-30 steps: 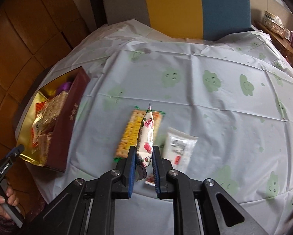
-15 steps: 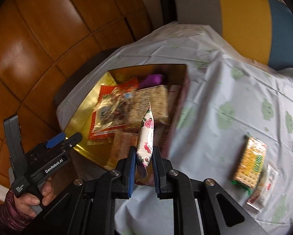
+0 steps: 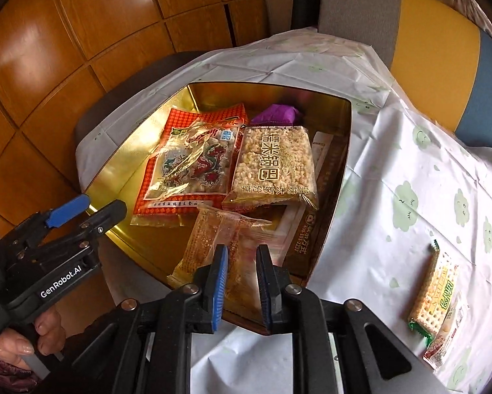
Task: Organize snacks
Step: 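Carry the pink floral candy bar over the gold tray and open the right tool, then move the right tool toward the white sachet while the left tool approaches the cracker packet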
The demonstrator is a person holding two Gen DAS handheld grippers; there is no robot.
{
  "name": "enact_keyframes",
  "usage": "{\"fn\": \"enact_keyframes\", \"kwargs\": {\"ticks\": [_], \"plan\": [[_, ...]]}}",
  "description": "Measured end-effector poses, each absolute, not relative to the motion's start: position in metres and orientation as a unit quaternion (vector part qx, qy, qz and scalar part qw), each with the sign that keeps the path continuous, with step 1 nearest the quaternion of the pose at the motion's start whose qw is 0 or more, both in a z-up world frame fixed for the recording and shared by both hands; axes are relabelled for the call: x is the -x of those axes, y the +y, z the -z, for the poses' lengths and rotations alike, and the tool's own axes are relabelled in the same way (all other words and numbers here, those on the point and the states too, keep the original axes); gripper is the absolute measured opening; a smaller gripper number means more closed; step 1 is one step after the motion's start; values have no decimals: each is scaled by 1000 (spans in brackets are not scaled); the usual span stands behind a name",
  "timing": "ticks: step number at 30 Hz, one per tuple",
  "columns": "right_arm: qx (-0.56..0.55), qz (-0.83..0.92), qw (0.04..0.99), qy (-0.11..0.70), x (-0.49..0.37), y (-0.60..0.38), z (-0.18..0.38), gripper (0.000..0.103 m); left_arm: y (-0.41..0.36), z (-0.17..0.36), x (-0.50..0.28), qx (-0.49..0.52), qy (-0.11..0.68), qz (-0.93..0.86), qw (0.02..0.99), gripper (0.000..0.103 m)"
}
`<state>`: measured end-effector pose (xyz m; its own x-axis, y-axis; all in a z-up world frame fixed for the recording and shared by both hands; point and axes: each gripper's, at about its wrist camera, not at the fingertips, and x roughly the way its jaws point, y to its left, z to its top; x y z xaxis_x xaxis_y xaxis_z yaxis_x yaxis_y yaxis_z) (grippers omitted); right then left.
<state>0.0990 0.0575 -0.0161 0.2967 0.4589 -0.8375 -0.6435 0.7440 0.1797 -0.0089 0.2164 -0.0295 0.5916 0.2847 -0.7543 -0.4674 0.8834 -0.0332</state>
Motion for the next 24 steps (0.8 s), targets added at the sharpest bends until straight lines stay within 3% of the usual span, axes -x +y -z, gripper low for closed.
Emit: {"fn": "enact_keyframes", "kwargs": {"ticks": [18,21,24], "plan": [[67,-340,822,452,-89,29,5,18,201,27,11,93,400,-198,890,64],[55,-326,830,449,-93,11,1,24,196,27,11,83,399,-194,892,64],[50,-309,836,450,-98,-11,-1,24,190,26,10,75,399,-189,894,64]]}}
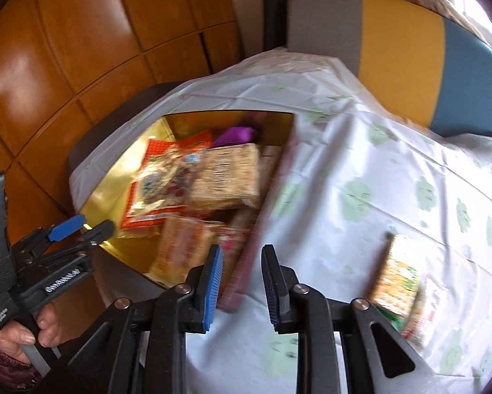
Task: Organize snacks
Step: 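Move the right tool toward the white sachet while the left tool approaches the cracker packet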
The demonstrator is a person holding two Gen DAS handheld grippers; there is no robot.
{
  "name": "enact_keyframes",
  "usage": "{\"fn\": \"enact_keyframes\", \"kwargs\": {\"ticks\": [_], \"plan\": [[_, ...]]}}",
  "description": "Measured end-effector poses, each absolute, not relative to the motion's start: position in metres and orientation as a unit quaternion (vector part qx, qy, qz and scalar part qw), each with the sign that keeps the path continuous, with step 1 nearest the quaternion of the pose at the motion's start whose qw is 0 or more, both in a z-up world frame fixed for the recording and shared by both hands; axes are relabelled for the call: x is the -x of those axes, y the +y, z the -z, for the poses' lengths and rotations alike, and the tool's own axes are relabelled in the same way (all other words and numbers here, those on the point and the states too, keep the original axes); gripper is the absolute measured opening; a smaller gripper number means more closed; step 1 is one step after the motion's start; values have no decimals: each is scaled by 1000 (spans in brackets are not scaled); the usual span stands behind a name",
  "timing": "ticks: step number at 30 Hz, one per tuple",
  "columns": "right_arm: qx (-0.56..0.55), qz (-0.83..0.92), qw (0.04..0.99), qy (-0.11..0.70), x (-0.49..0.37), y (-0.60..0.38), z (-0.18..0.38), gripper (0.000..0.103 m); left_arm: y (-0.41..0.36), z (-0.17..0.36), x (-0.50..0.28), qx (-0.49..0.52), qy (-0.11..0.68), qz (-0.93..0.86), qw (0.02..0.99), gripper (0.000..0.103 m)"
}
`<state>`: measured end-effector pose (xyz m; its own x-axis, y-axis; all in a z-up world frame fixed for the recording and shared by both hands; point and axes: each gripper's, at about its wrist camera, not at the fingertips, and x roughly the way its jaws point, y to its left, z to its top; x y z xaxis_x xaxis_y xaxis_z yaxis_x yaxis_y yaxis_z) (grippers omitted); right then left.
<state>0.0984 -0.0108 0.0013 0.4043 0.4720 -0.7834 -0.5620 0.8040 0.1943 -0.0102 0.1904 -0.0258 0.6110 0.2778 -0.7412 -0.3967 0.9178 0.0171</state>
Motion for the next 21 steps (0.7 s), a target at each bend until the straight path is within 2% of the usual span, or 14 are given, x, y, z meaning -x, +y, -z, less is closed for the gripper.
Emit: {"fn": "enact_keyframes", "kwargs": {"ticks": [17,21], "plan": [[111,-156,848,495,-147,-152,14,25,158,25,6,48,407,-143,901,64],[86,-110,852,505,-162,-194,30,29,151,24,4,39,407,-131,903,64]]}}
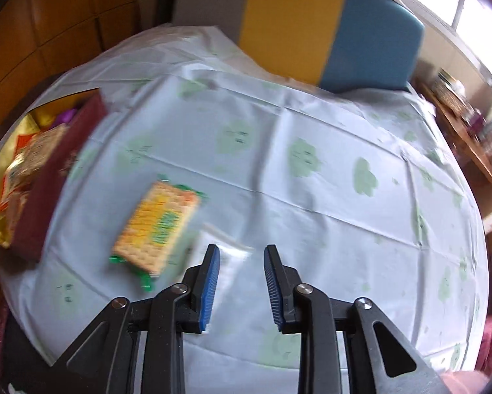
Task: Organize snacks
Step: 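Move the right tool toward the white sachet while the left tool approaches the cracker packet, then grasp the WEIDAN cracker packet with the left tool while the right tool grasps the white sachet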
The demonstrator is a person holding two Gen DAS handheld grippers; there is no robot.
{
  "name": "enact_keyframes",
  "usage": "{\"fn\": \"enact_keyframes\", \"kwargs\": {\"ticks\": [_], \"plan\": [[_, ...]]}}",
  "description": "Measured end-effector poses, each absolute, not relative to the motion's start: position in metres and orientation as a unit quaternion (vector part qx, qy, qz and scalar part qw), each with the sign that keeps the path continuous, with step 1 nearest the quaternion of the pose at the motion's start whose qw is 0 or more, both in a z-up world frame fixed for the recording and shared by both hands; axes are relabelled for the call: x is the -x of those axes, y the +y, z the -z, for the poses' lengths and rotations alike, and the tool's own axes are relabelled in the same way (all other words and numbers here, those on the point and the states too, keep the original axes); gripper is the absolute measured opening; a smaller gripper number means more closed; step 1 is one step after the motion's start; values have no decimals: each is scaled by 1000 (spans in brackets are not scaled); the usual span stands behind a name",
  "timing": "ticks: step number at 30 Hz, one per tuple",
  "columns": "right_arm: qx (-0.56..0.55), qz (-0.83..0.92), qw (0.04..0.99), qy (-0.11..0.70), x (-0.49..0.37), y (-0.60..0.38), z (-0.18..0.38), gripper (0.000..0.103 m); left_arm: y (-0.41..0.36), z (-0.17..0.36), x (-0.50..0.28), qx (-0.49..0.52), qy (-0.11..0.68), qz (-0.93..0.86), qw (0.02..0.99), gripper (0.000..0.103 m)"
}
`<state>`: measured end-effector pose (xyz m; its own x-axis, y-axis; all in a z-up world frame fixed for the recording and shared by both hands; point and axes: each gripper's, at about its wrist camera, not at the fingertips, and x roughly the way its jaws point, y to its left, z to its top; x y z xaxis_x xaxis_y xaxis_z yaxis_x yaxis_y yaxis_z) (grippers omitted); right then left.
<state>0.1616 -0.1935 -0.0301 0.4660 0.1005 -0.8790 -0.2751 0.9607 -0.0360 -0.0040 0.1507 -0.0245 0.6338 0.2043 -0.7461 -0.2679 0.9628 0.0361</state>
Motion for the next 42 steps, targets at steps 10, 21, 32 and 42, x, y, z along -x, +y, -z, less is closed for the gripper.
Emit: {"fn": "enact_keyframes", "kwargs": {"ticks": [10,21,32,42], "plan": [[-11,-28,843,538,-177,-248,44,29,118,27,0,10,415,-89,905,64],[1,-79,810,581,-175,-227,64,29,86,31,2,-8,422,-28,906,61],[-17,-164,790,591,-173,-189,72,44,57,33,9,-22,425,36,904,61],[3,-97,810,578,-184,-202,74,46,41,41,13,-36,436,63,897,61]]}}
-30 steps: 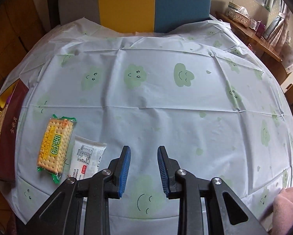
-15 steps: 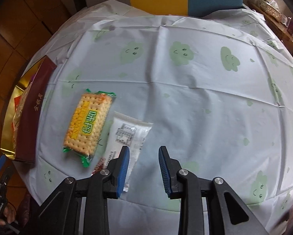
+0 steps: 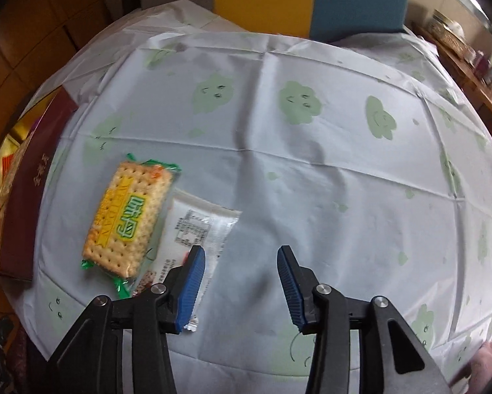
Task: Organize snacks
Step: 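Grasp the WEIDAN cracker packet with the left tool while the right tool grasps the white sachet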
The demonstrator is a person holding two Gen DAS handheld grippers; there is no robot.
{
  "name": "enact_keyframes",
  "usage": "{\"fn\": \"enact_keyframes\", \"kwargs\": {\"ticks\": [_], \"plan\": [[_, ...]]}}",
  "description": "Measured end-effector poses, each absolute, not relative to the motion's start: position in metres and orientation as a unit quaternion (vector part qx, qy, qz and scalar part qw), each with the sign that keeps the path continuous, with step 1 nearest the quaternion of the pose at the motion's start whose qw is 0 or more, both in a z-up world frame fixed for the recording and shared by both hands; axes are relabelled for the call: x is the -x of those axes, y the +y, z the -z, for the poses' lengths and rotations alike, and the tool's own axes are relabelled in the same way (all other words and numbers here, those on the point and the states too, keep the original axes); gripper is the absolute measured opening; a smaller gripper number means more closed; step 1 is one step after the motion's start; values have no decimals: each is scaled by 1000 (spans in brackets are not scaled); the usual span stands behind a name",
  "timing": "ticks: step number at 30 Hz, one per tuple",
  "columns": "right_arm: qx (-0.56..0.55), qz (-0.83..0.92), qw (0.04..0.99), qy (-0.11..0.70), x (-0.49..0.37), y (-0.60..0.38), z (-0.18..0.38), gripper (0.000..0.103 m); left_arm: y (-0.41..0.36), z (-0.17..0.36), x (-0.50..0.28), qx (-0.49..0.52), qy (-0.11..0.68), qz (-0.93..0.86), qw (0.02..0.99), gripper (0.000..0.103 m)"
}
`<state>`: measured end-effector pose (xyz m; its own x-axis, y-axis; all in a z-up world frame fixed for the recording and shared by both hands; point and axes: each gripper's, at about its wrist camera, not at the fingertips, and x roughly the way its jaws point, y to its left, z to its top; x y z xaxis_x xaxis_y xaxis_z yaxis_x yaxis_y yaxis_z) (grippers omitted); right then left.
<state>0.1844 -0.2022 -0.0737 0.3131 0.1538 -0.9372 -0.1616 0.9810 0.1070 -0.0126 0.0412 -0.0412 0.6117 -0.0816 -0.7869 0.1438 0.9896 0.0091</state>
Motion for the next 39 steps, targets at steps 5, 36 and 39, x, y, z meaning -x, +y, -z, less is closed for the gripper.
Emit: {"fn": "enact_keyframes", "kwargs": {"ticks": [5,36,39], "plan": [[-38,-84,807,584,-187,-218,74,46,39,43,10,-34,439,69,895,61],[-63,-63,798,596,-202,-232,79,57,4,34,-16,-51,448,103,886,61],[-34,-62,800,595,-202,-222,81,46,-8,33,-36,-39,458,106,882,61]]}}
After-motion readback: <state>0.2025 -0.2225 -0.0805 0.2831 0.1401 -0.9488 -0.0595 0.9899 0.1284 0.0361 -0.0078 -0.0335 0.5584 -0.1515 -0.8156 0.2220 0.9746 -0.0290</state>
